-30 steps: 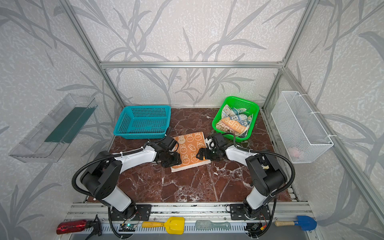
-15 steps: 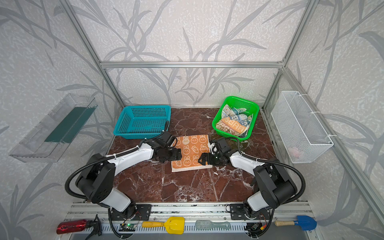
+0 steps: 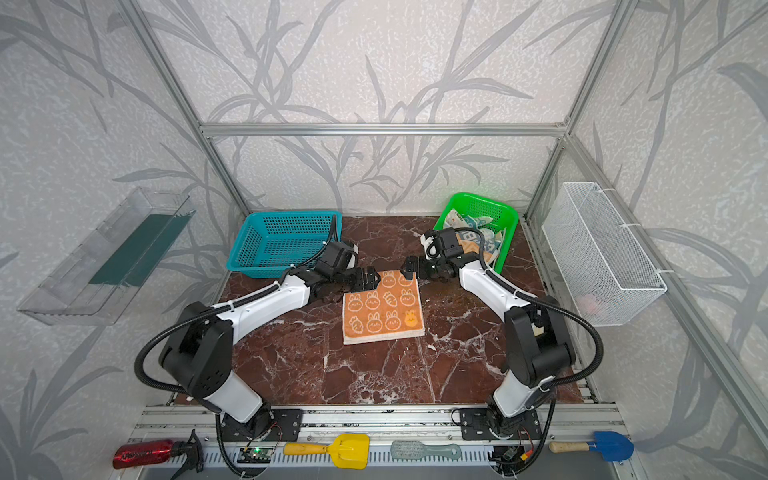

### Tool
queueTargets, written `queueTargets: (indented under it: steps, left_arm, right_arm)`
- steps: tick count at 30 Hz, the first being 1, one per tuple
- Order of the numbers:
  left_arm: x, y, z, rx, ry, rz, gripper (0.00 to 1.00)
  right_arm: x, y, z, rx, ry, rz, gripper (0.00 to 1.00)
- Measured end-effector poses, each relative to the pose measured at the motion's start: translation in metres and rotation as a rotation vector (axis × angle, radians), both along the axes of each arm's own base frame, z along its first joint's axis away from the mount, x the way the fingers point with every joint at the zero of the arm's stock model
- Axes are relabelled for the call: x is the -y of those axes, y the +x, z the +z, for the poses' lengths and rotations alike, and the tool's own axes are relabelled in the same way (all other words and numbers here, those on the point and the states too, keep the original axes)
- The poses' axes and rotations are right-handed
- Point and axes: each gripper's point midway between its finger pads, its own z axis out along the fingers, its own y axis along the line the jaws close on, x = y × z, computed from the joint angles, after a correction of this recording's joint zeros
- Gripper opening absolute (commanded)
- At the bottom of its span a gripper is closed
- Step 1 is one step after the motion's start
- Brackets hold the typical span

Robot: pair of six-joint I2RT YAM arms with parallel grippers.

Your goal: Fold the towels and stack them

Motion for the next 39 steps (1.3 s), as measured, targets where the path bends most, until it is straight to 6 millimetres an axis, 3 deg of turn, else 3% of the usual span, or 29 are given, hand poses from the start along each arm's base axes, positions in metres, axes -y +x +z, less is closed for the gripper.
queueTargets:
  steps: [4, 9, 17, 25, 31, 35, 39]
  left_arm:
    - [-0.005, 0.026, -0.023, -0.050, -0.030, 0.083, 0.99]
    - [-0.010, 0.052, -0.026, -0.041, -0.044, 0.149, 0.99]
    - [-0.020, 0.060, -0.051, -0.070, -0.015, 0.182, 0.99]
    - [-0.034, 0.058, -0.072, -0.100, 0.054, 0.195, 0.99]
    - [-0.036, 0.057, -0.074, -0.091, 0.068, 0.191, 0.99]
    - [-0.036, 0.052, -0.073, -0.077, 0.061, 0.185, 0.99]
    - [-0.030, 0.034, -0.073, -0.074, 0.059, 0.159, 0.99]
  right_arm:
    - [-0.009, 0.011, -0.029, -0.068, 0.010, -0.002, 0.99]
    - [-0.022, 0.025, -0.045, -0.114, 0.060, -0.010, 0.99]
    - [-0.043, 0.052, -0.060, -0.132, 0.127, -0.017, 0.99]
    - [-0.047, 0.059, -0.075, -0.147, 0.113, -0.020, 0.99]
    - [-0.042, 0.052, -0.077, -0.126, 0.111, -0.015, 0.99]
    - [-0.034, 0.032, -0.079, -0.120, 0.110, -0.009, 0.99]
    - [-0.027, 0.007, -0.079, -0.127, 0.111, 0.007, 0.99]
